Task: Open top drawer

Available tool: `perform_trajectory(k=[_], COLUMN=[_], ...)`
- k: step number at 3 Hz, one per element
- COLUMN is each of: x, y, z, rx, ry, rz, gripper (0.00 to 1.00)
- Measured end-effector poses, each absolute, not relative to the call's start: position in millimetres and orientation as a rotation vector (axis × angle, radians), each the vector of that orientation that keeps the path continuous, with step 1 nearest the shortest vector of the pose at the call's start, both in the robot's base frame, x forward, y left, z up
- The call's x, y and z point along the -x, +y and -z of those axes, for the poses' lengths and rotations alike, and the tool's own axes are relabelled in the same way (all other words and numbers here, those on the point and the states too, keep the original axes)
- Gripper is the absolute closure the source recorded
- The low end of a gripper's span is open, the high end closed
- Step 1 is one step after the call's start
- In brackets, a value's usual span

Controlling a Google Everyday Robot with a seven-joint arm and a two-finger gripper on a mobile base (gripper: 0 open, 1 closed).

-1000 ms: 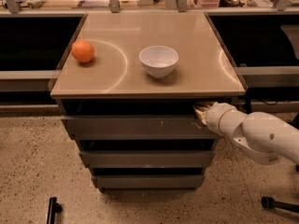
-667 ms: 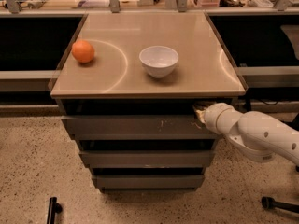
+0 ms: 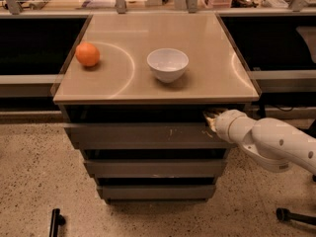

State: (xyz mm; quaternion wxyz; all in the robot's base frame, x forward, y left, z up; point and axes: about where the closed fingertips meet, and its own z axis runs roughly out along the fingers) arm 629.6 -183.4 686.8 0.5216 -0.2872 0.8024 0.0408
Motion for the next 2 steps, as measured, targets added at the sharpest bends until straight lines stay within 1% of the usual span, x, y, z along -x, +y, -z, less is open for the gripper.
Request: perform_trajectory(k=[1, 2], x=[-630, -616], y=[-183, -184], z=[-690, -682], rx=[0.688, 0.669], ry=[1.922, 1.963], rz=[-0.098, -0.13], gripper=[1.0, 1.0])
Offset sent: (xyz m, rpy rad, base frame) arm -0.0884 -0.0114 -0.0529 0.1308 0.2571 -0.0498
